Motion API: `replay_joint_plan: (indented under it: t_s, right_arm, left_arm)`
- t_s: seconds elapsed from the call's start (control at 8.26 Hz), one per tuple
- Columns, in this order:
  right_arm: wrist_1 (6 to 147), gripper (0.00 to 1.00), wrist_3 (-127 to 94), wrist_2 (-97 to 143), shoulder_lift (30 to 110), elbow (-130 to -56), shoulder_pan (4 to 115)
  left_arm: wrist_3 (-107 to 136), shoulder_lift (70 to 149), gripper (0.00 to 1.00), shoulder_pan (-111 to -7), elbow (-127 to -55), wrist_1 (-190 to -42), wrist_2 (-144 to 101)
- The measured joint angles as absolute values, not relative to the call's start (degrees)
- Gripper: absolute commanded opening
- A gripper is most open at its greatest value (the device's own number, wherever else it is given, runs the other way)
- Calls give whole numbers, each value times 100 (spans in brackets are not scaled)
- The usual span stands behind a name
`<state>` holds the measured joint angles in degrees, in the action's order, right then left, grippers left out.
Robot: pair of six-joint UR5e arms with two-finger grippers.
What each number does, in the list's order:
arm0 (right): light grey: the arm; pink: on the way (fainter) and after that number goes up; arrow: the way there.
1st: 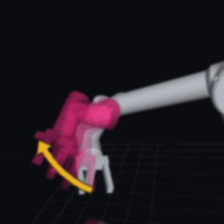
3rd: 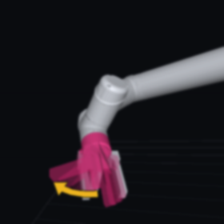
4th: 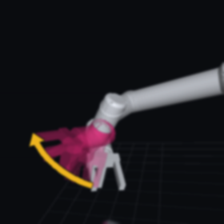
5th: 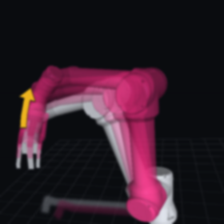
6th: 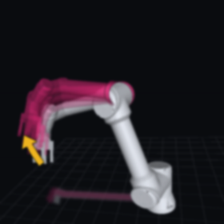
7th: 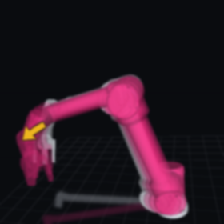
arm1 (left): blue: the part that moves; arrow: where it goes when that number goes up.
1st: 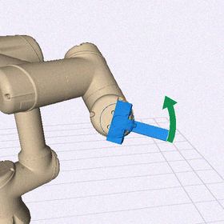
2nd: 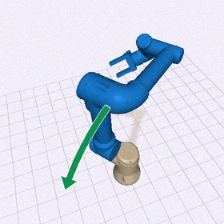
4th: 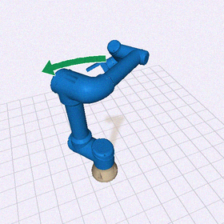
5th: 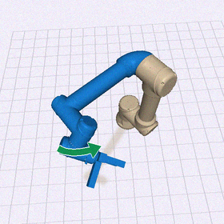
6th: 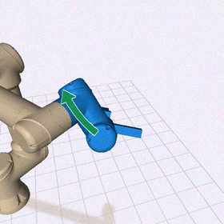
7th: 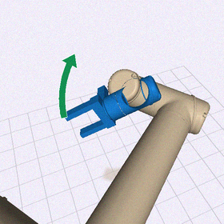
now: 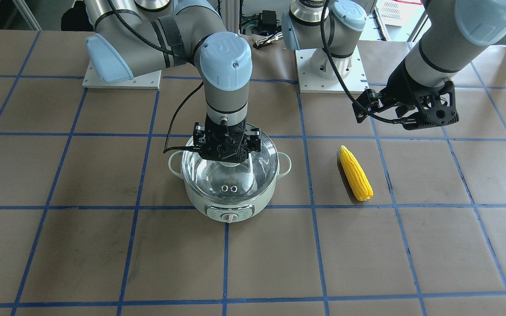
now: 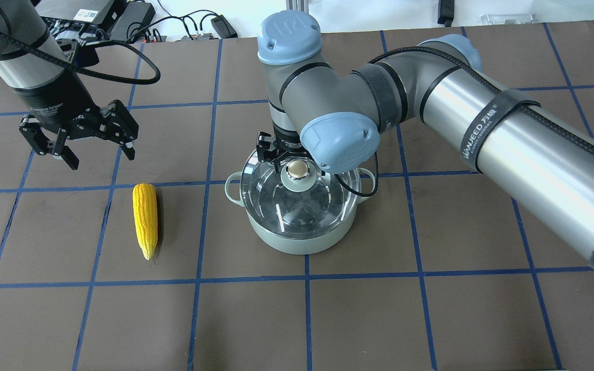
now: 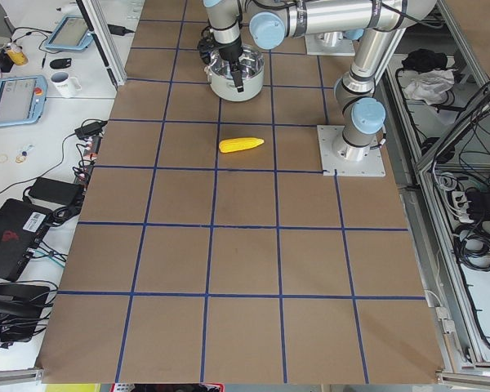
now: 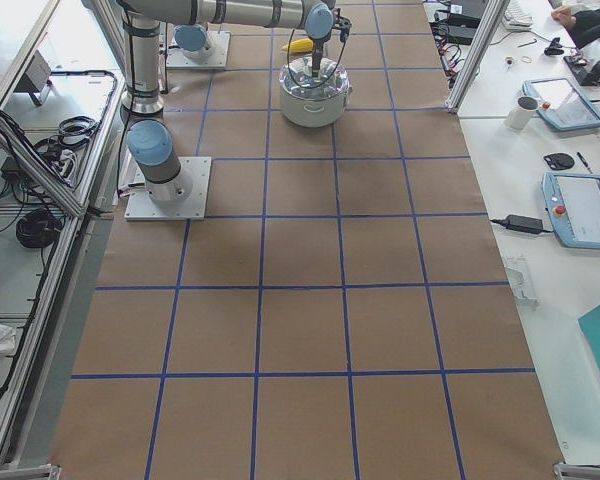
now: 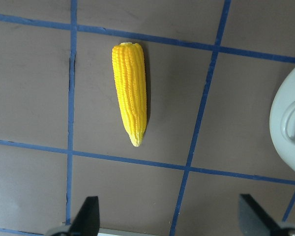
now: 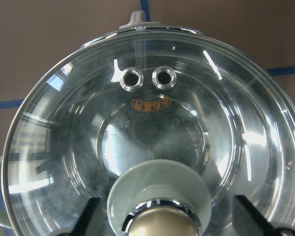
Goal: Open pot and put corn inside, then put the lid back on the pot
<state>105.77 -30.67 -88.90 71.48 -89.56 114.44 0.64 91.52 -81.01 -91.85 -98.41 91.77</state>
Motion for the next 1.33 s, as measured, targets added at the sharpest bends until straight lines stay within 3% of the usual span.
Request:
replay_joint_plan:
  t_s: [0.24, 0.48, 1.33]
  right_arm:
    - [10564, 56, -3100, -8830, 7146, -8956, 11450]
    - [10557, 48, -3105, -8822, 7146, -8956, 11451]
    - [10523, 47, -3056, -8836, 7549, -8883, 11436]
  left_arm:
    - [59, 9185, 100, -8021, -9631, -9481, 9151]
    - [53, 9275, 100, -7979, -9853, -9234, 9087]
    - [-96, 9605, 100, -7960, -10832, -7464, 9027]
